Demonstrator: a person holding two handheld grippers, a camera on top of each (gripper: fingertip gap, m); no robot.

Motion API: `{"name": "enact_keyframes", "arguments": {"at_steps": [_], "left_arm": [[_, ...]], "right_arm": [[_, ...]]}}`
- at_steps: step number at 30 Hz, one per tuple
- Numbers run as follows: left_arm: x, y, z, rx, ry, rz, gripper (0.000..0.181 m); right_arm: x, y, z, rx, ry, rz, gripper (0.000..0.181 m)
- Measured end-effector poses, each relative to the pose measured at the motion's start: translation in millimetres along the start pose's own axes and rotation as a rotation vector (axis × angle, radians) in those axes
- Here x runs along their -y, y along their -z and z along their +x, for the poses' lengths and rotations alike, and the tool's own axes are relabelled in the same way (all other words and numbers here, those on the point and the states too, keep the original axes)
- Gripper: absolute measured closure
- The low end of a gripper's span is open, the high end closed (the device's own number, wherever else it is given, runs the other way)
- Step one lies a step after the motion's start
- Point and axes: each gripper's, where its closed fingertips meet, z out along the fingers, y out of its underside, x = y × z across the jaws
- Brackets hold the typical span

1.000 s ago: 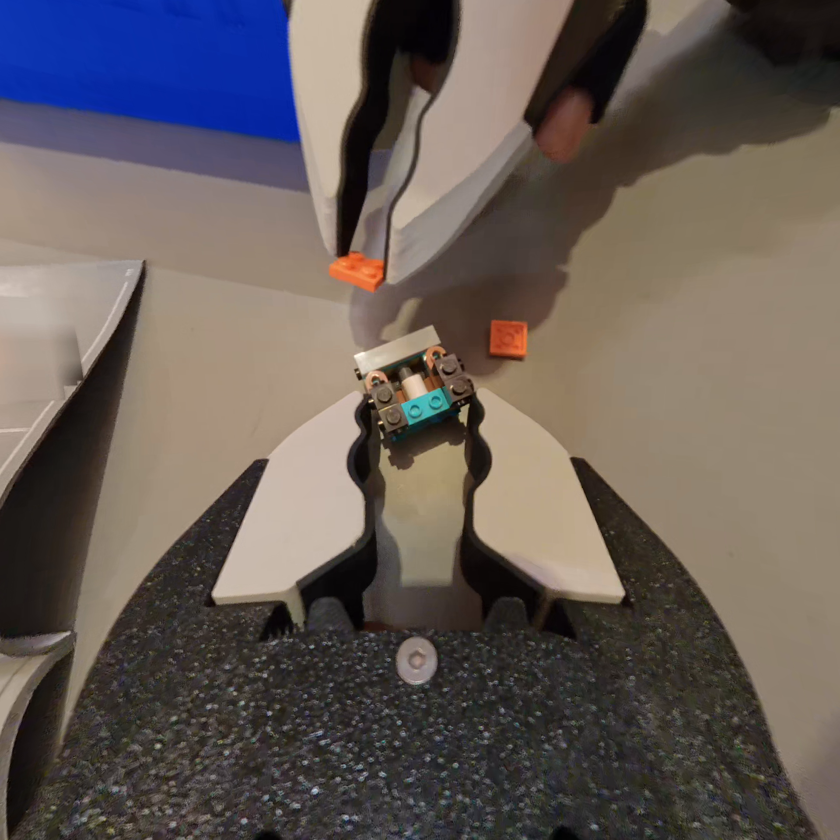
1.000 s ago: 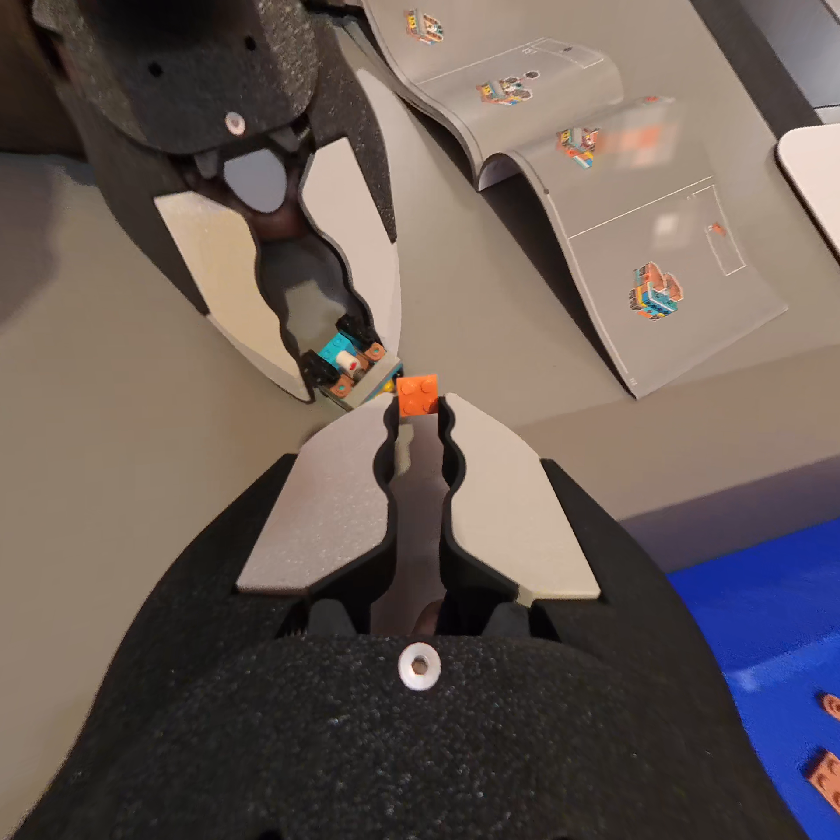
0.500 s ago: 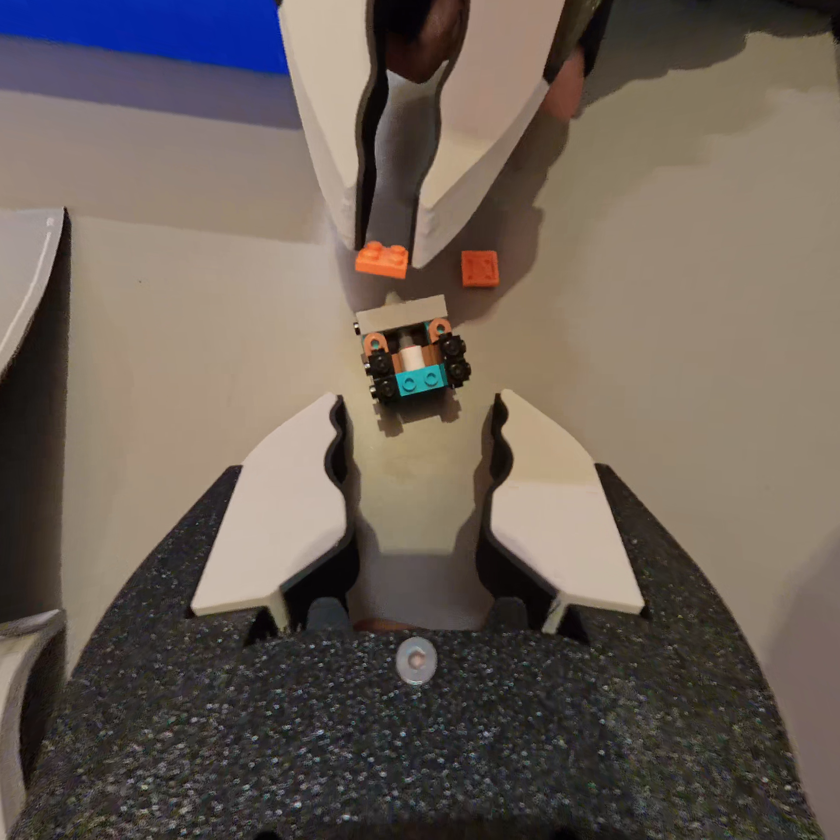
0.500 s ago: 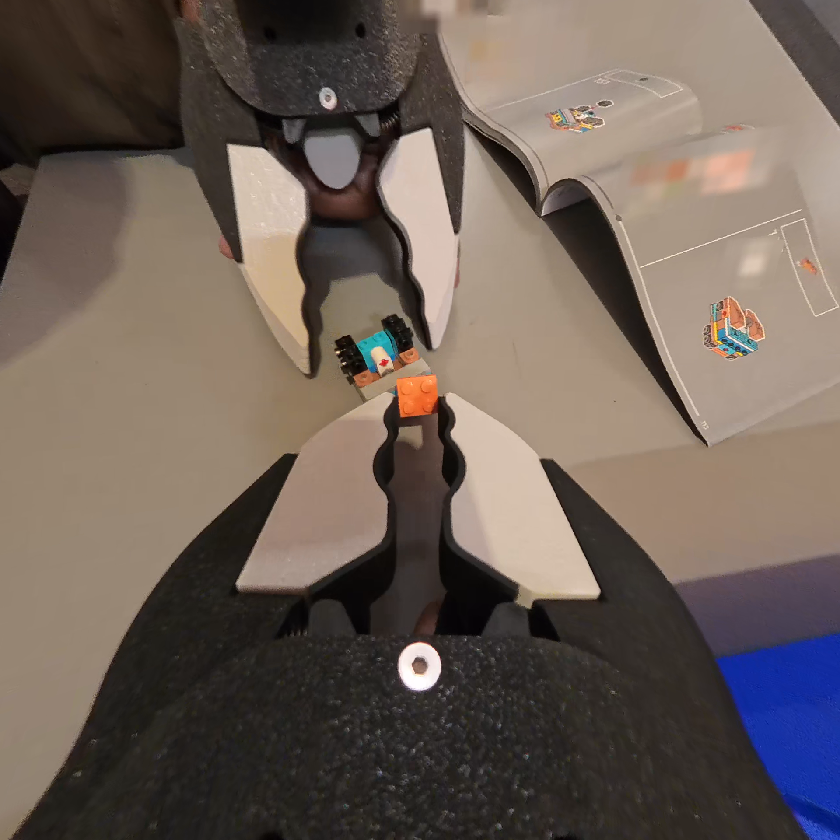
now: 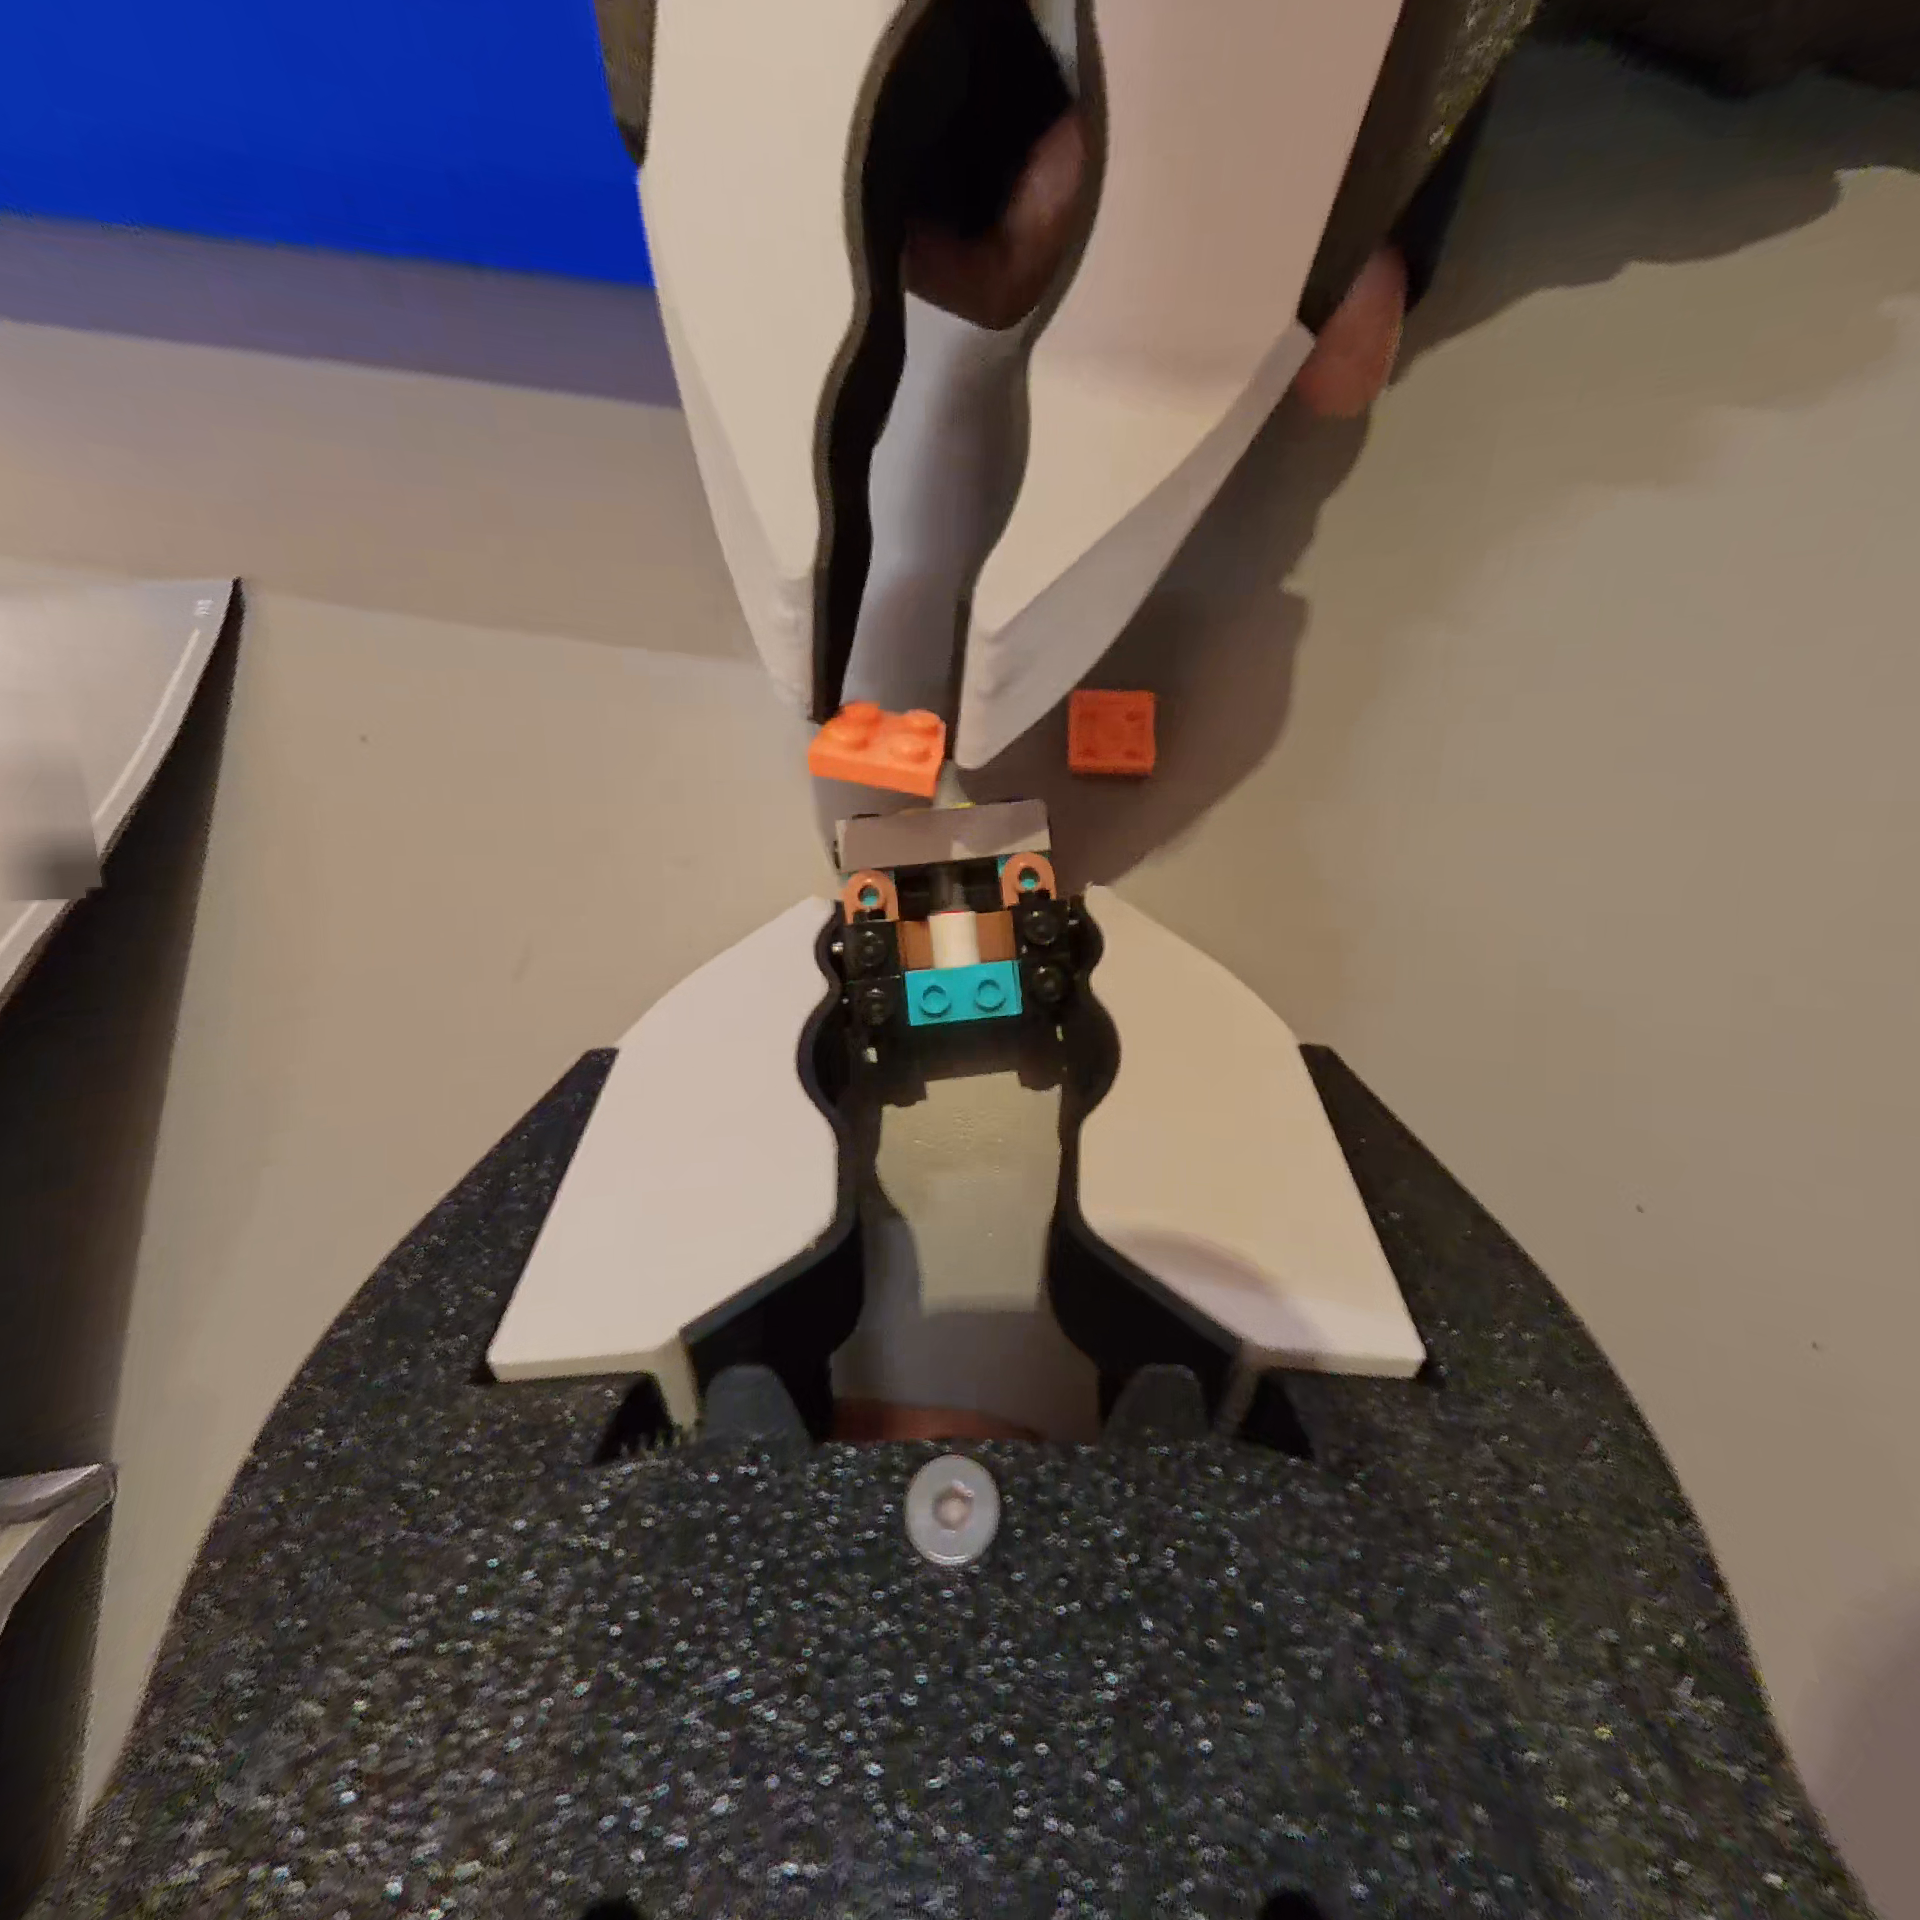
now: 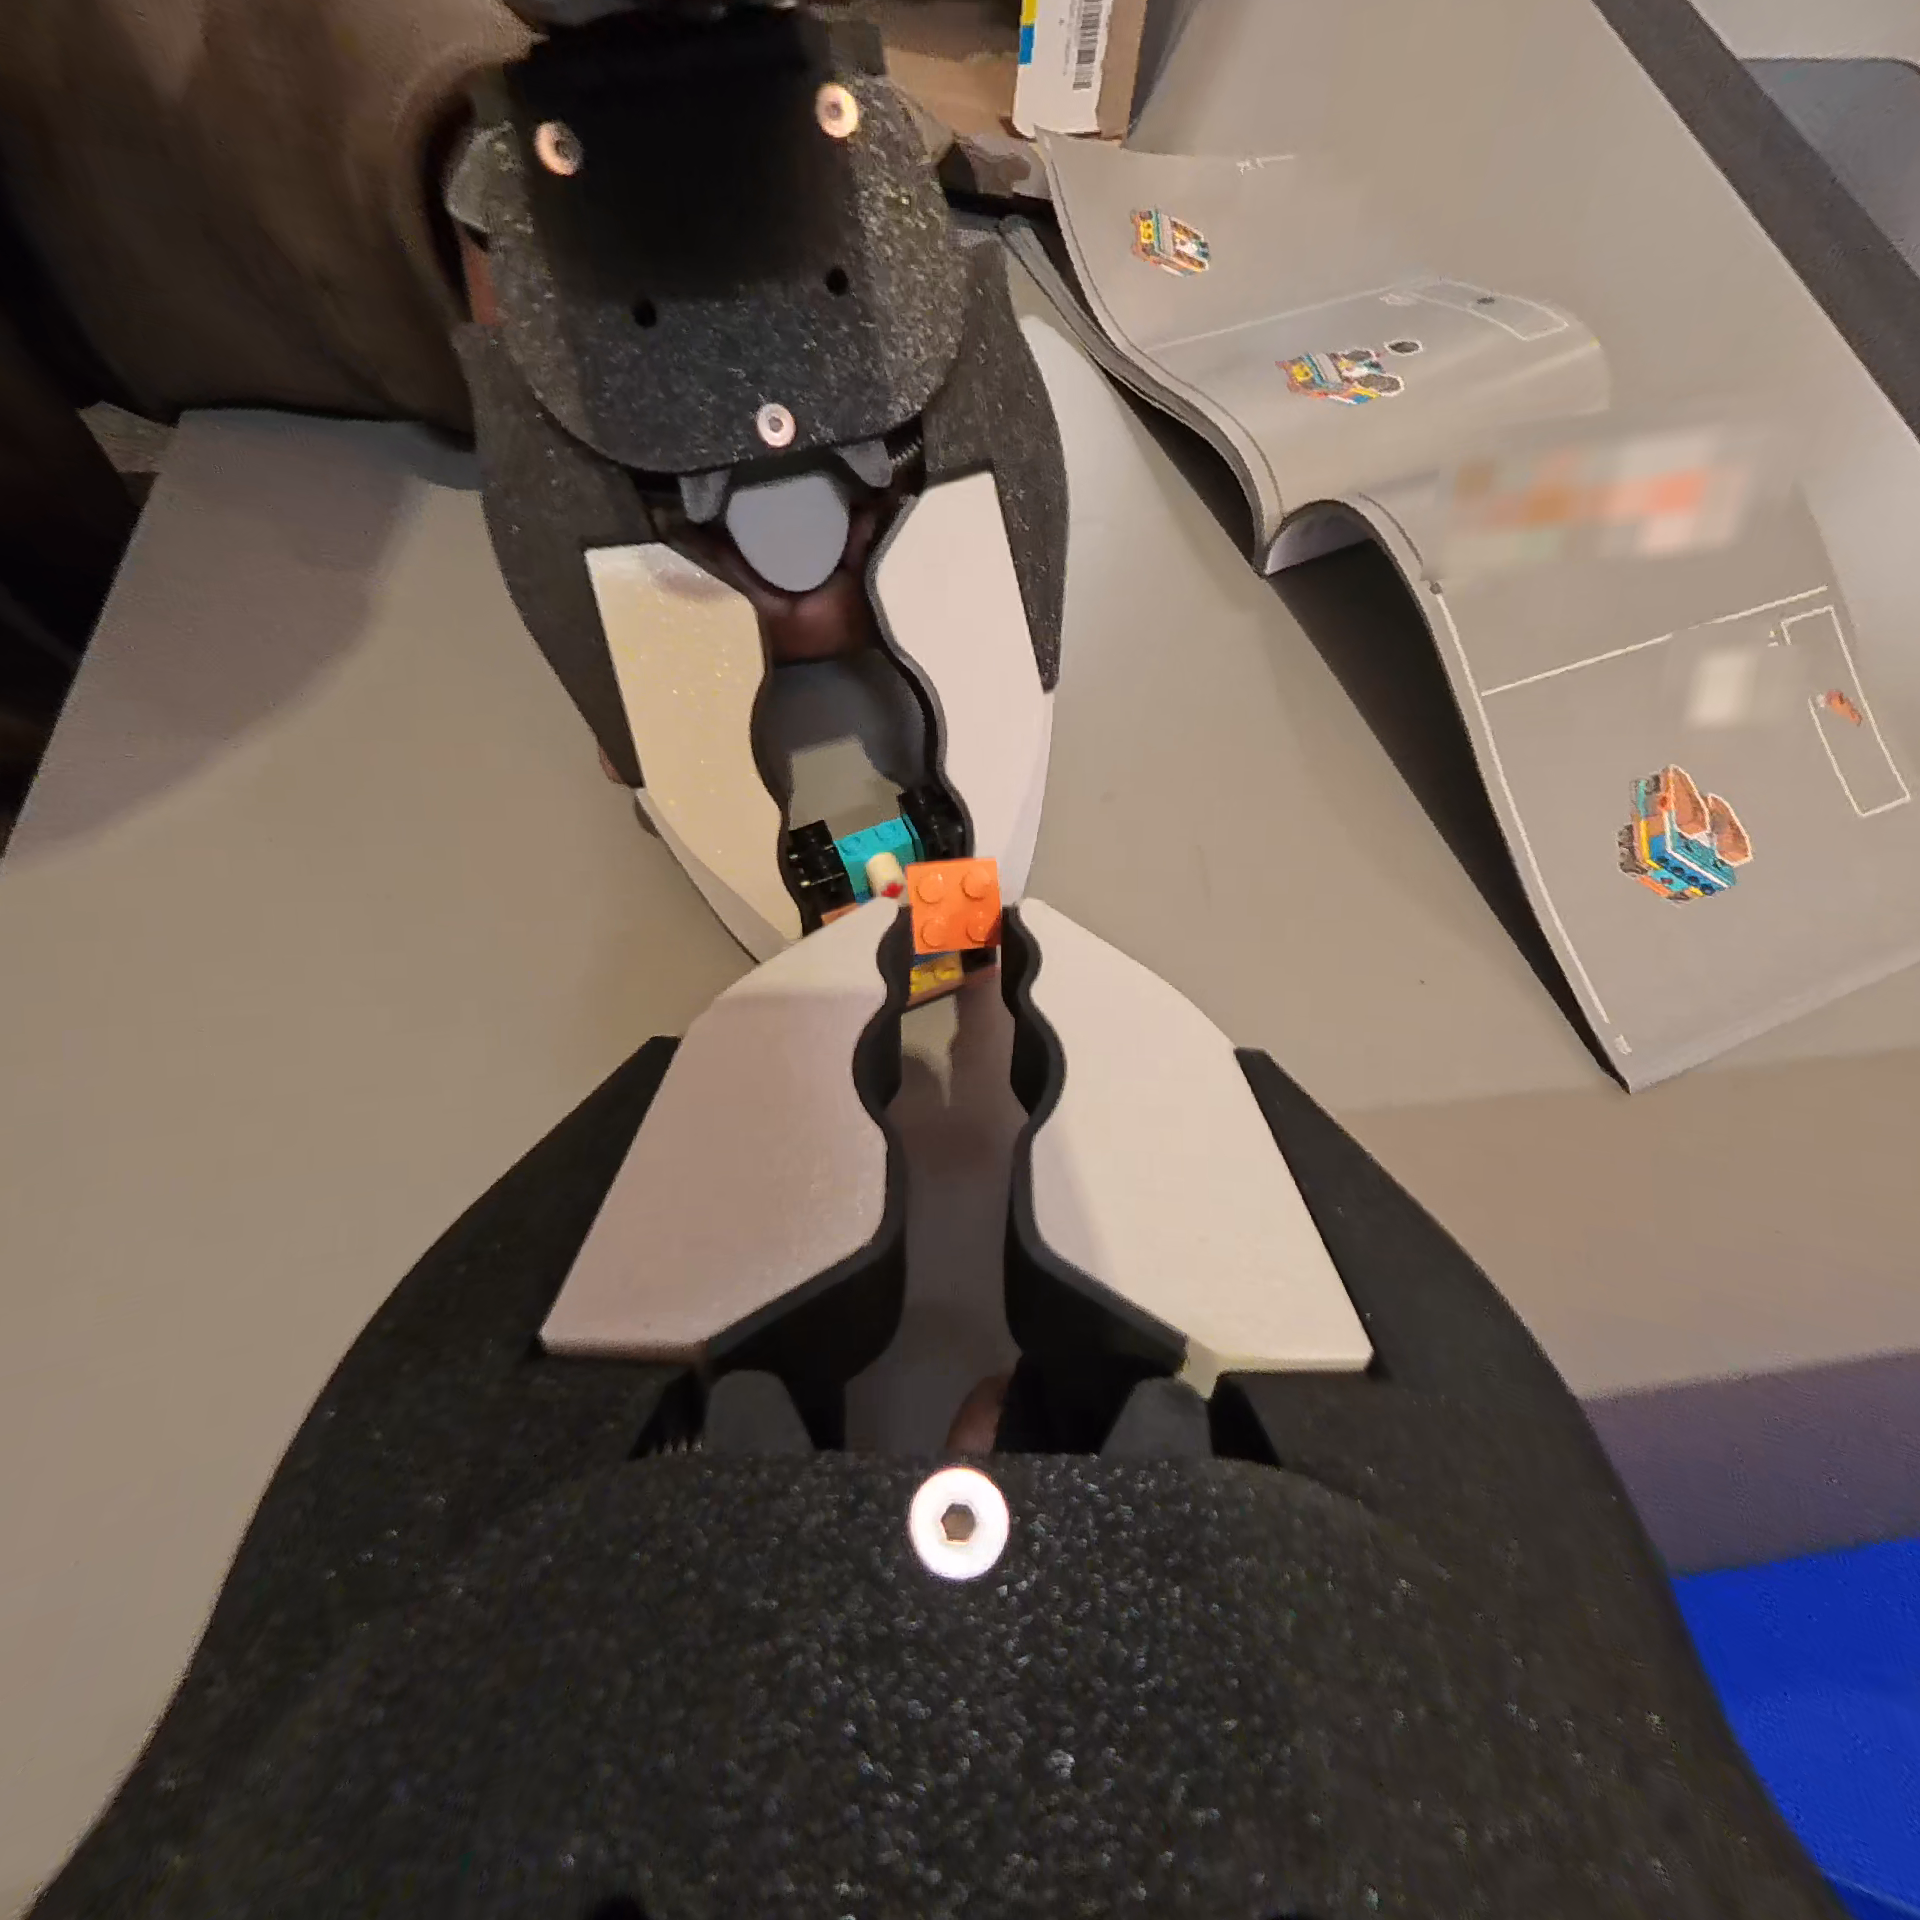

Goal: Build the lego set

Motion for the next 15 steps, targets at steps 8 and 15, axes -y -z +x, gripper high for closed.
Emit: {"name": "enact_keyframes", "arguments": {"at_steps": [8, 15], "left_arm": [[-6, 6, 7, -0.084, -0.062, -0.05, 0.142], [-7, 4, 11, -0.091, -0.129, -0.063, 0.14]], "right_arm": [[-2, -10, -15, 0.043, 0.045, -0.039, 0.166], [-5, -15, -17, 0.027, 0.054, -0.097, 0.166]]}}
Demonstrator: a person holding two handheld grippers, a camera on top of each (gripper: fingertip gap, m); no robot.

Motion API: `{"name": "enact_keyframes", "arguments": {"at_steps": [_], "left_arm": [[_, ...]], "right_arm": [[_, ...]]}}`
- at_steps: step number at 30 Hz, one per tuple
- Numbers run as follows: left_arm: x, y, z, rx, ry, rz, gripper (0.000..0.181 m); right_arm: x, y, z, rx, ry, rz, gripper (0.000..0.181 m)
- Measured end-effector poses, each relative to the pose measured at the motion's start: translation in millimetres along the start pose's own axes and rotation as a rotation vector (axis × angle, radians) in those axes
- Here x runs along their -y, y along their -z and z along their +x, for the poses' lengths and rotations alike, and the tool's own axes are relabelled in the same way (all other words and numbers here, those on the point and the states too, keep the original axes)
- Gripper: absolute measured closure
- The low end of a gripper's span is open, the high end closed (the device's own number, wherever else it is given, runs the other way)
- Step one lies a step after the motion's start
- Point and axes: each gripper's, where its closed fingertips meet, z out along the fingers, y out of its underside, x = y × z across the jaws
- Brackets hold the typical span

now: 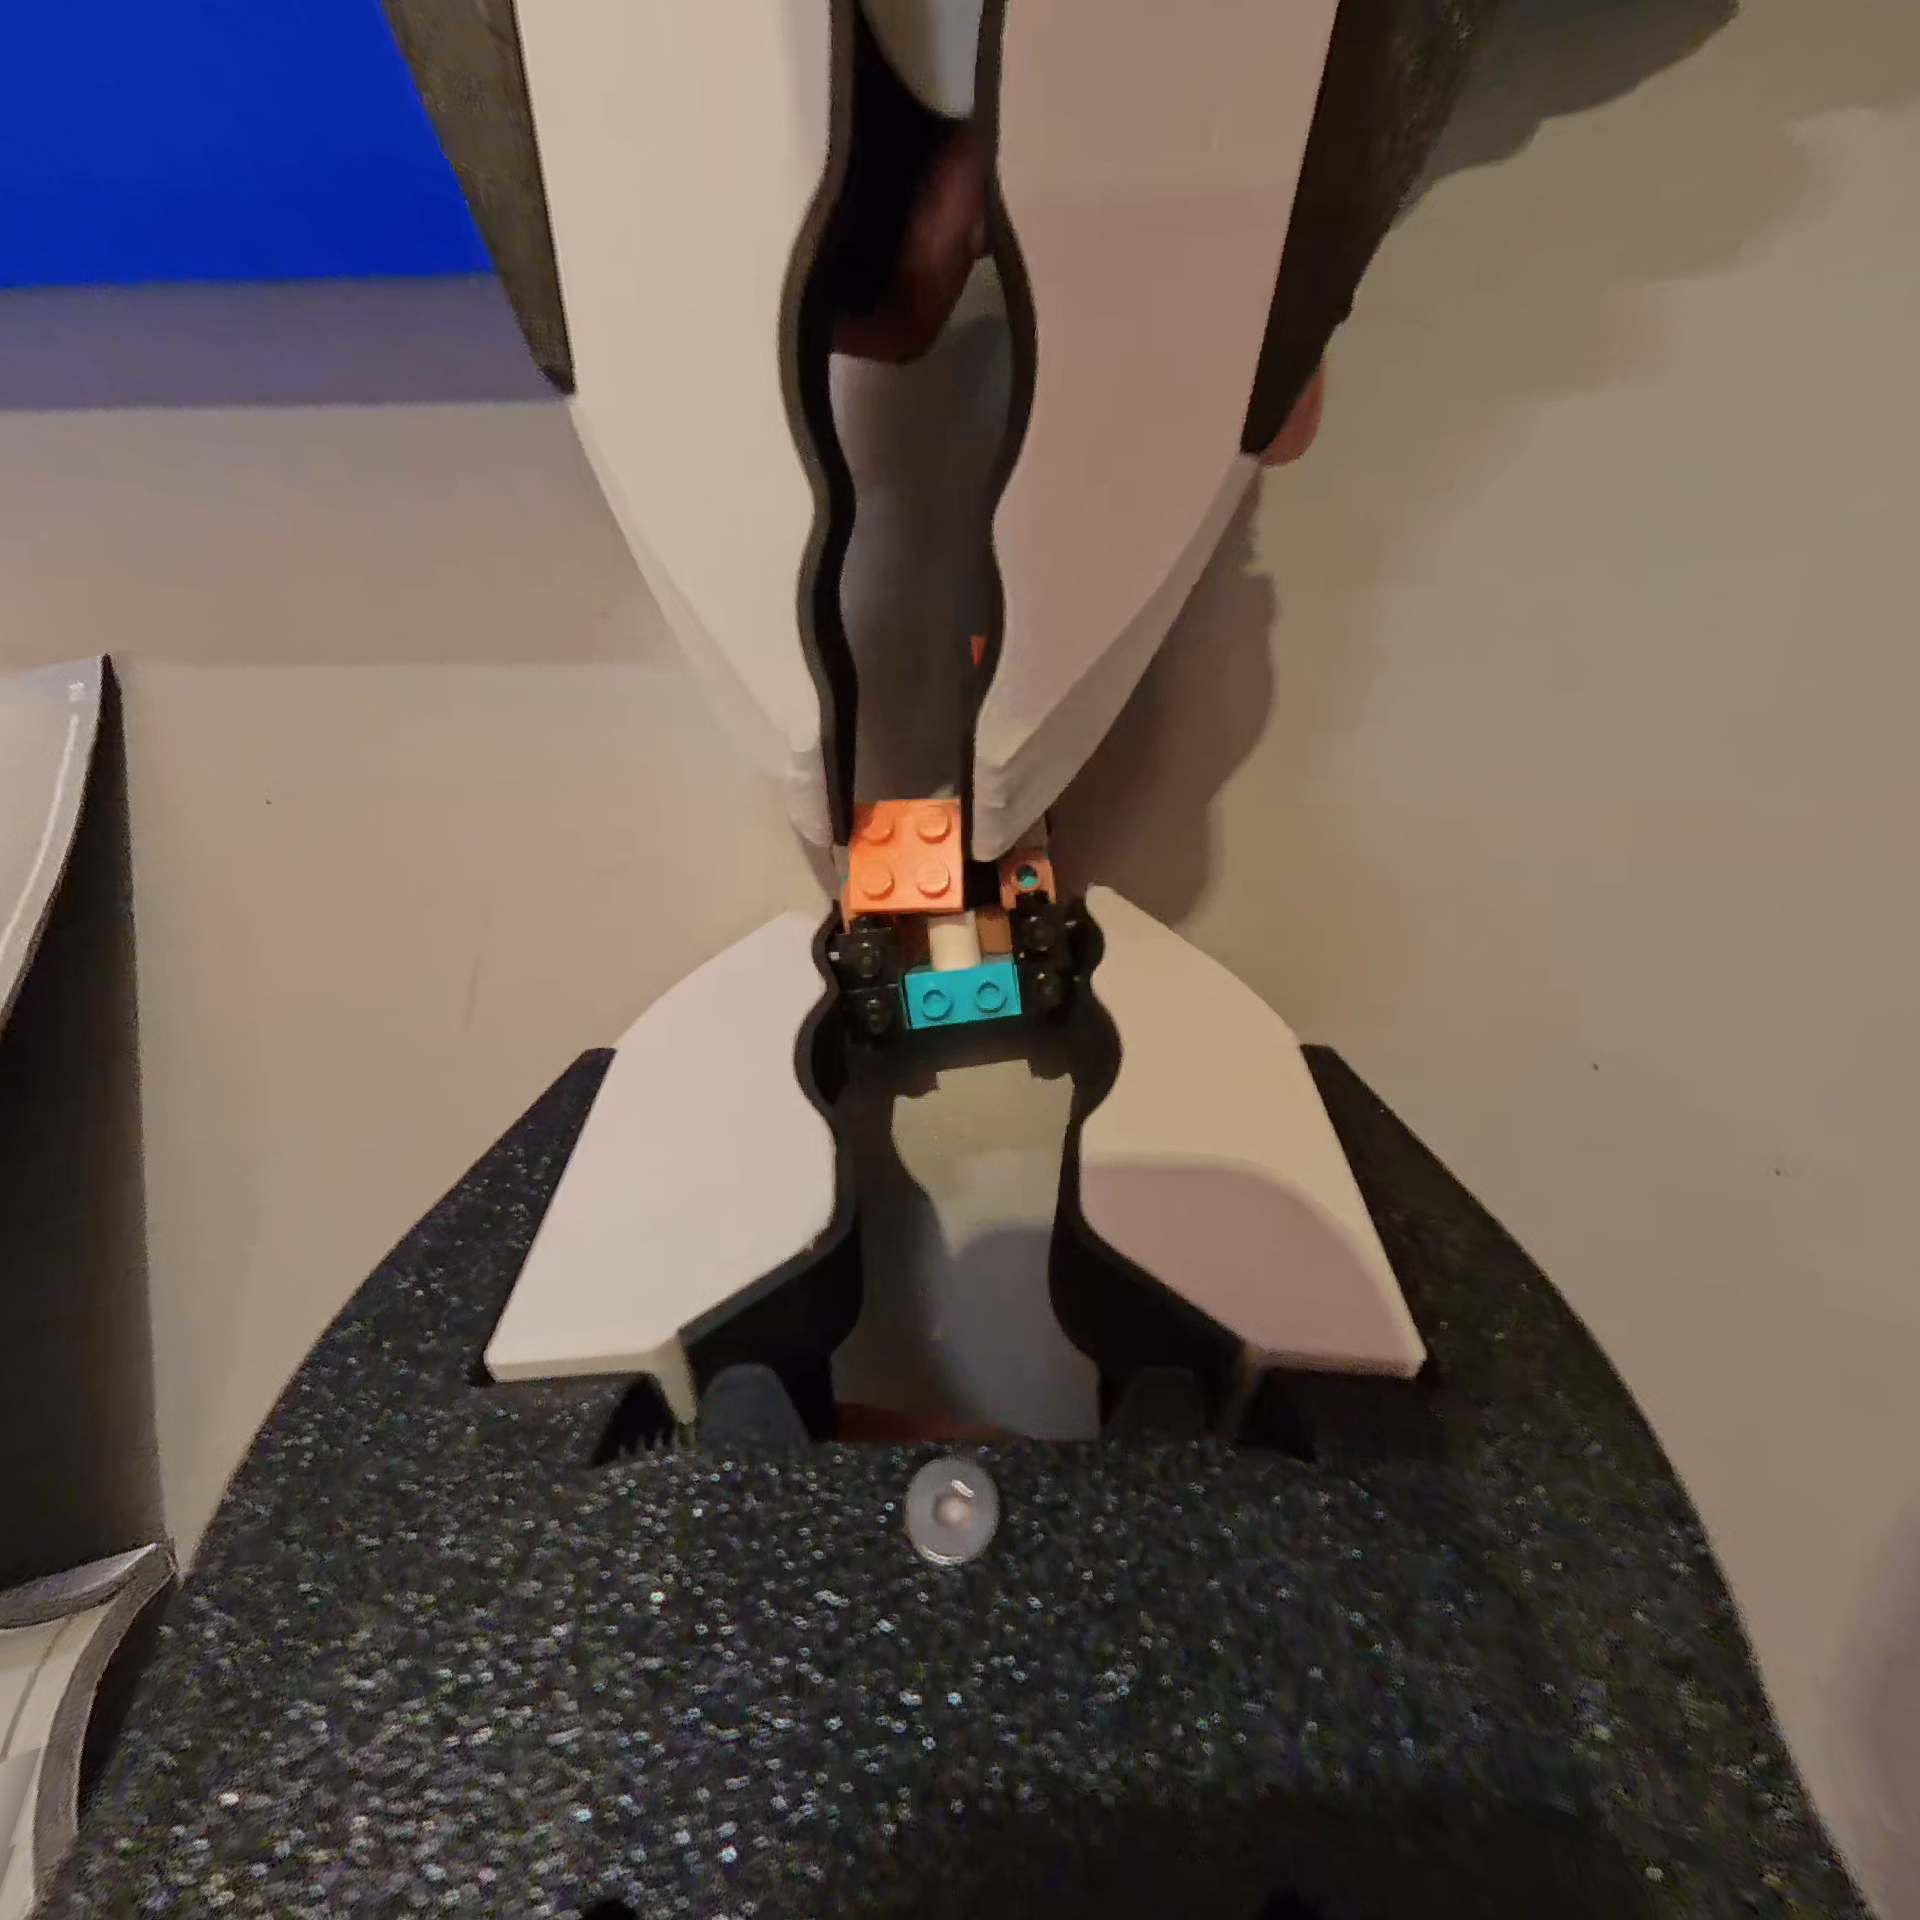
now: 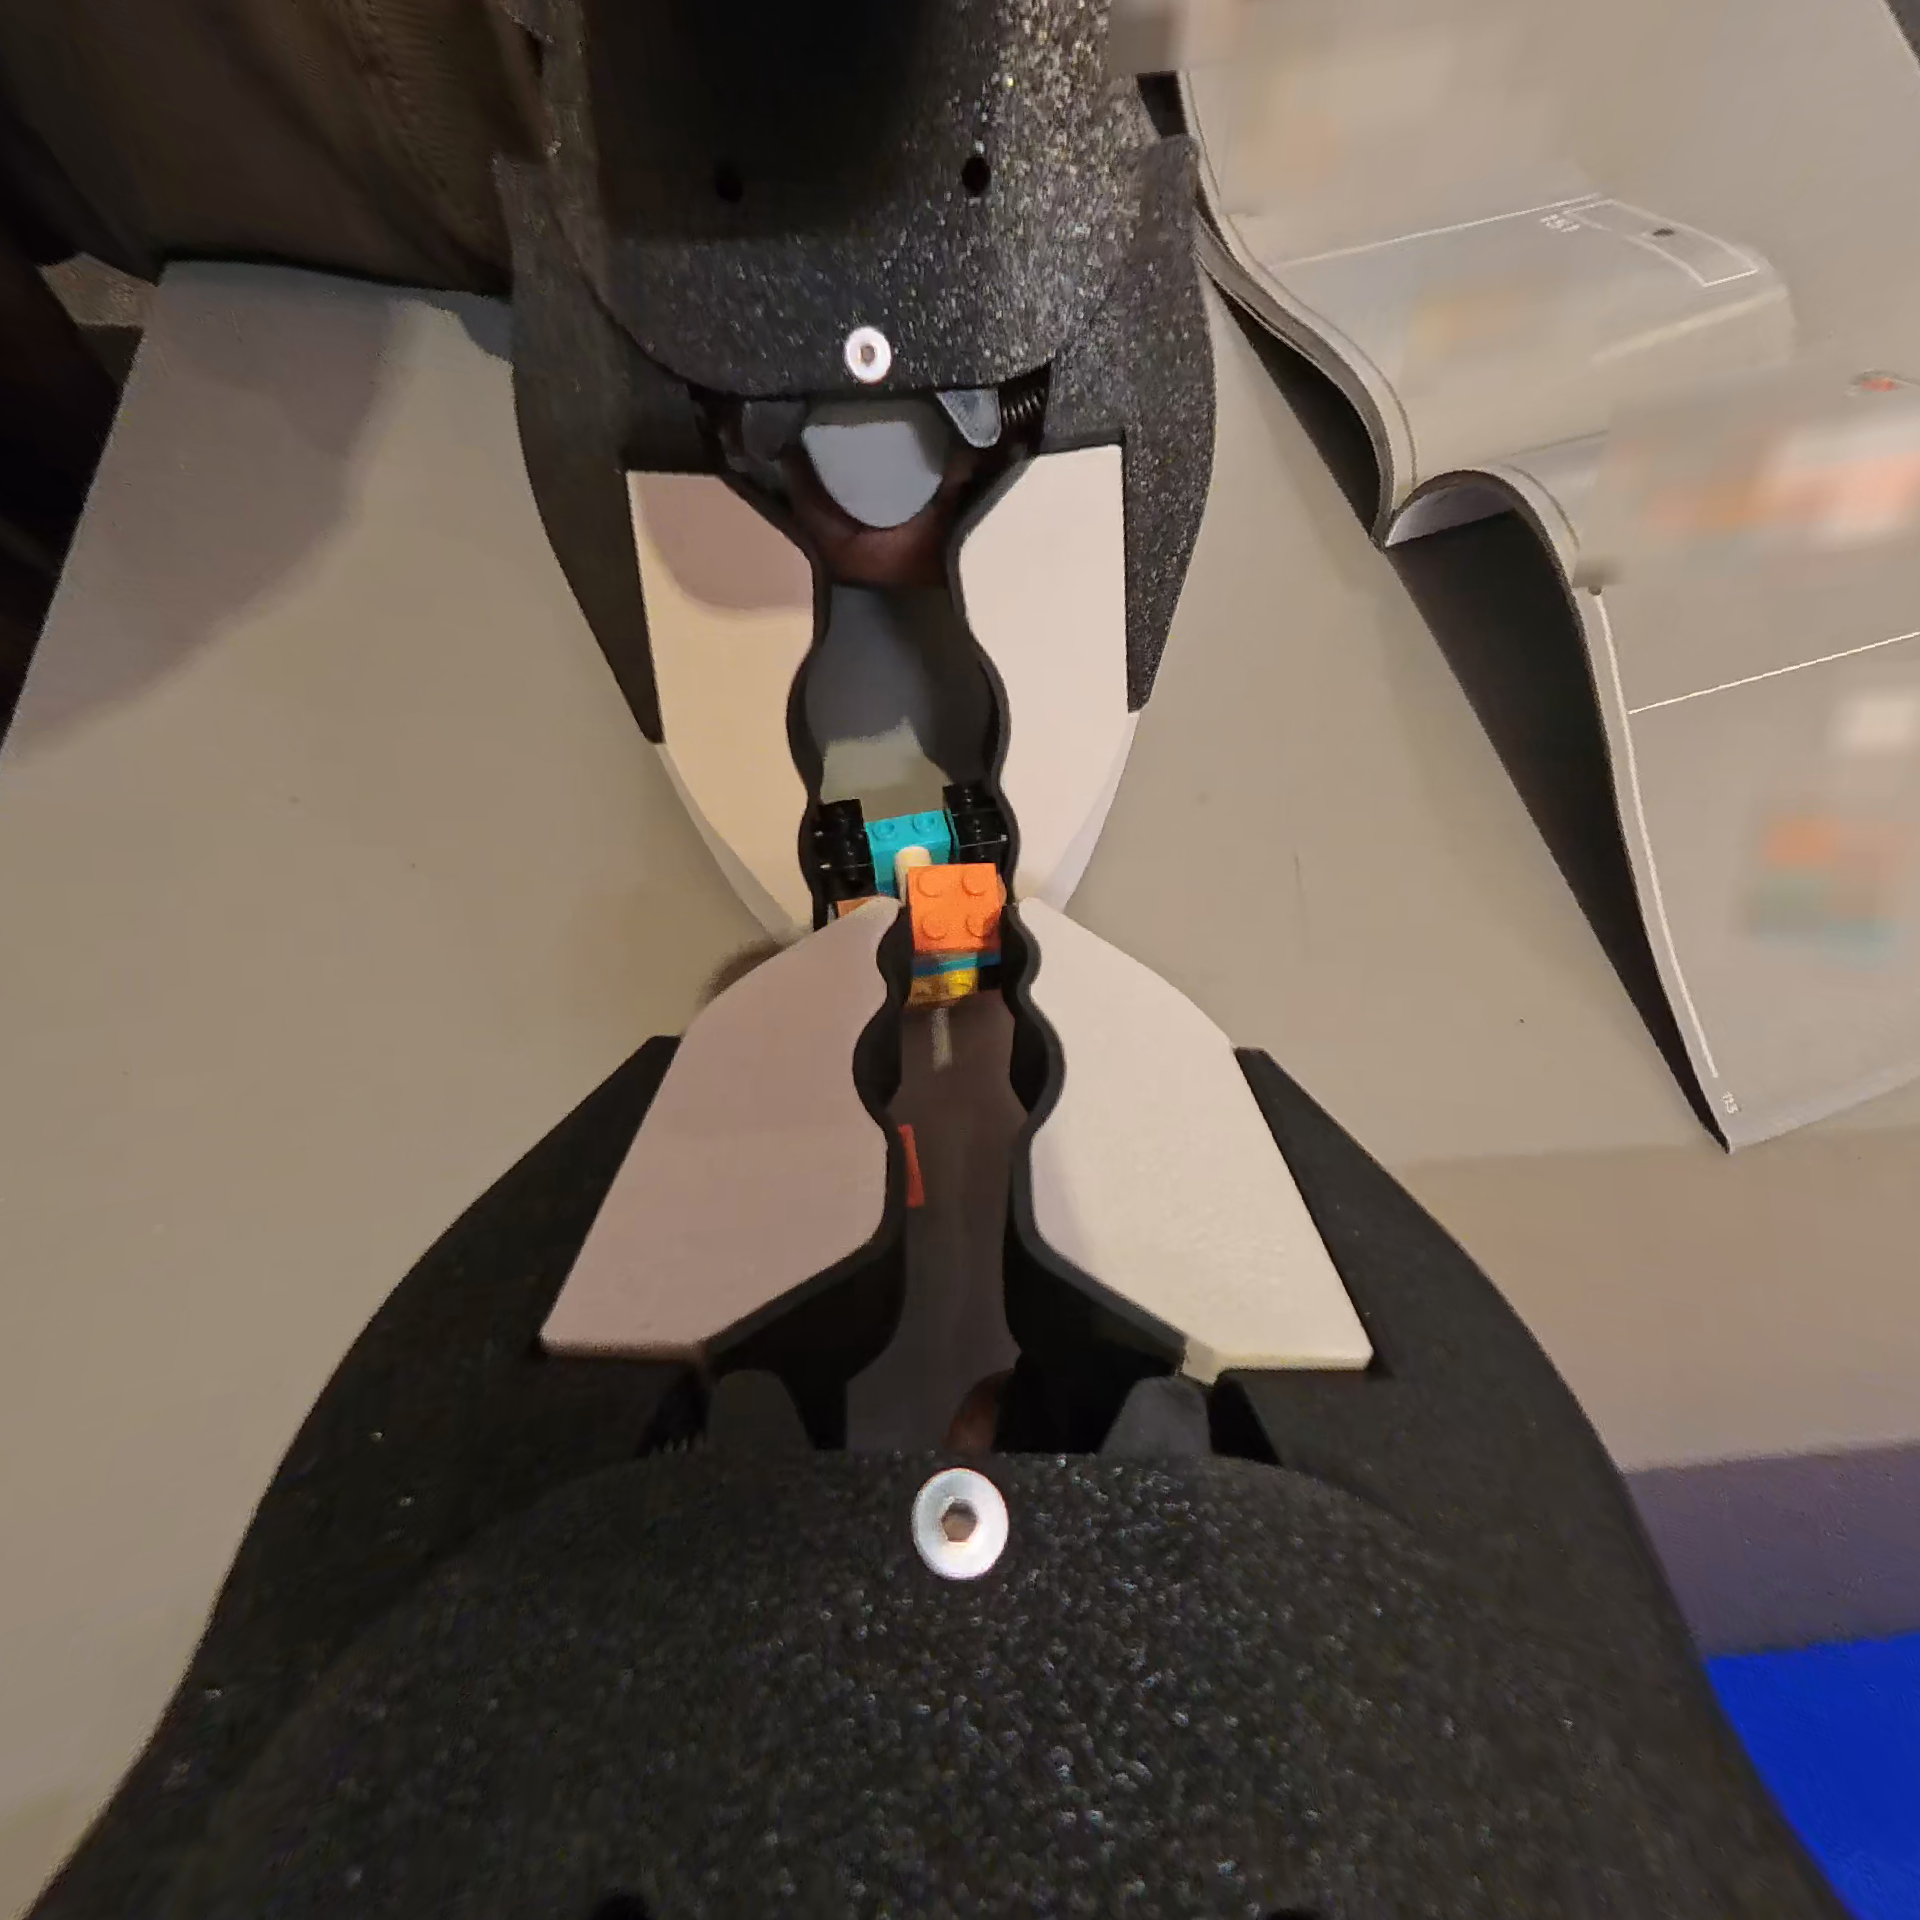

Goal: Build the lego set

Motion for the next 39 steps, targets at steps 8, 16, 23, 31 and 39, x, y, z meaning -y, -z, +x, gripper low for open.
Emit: {"name": "enact_keyframes", "arguments": {"at_steps": [8, 16, 23, 31, 39], "left_arm": [[-10, 7, -1, -0.004, 0.049, -0.009, 0.124], [0, -2, -2, 0.027, 0.085, 0.041, 0.122], [2, -3, -5, 0.026, 0.094, 0.049, 0.127], [5, -5, -5, 0.022, 0.088, 0.053, 0.134], [5, -5, -3, 0.009, 0.075, 0.053, 0.134]], "right_arm": [[-1, 0, 2, -0.023, -0.01, -0.01, 0.166], [-5, 3, 3, -0.024, -0.061, 0.012, 0.166], [-28, 4, 4, -0.051, -0.099, -0.02, 0.166], [-20, 9, 1, -0.054, -0.072, 0.008, 0.166], [3, 5, -6, -0.005, -0.073, 0.105, 0.166]]}}
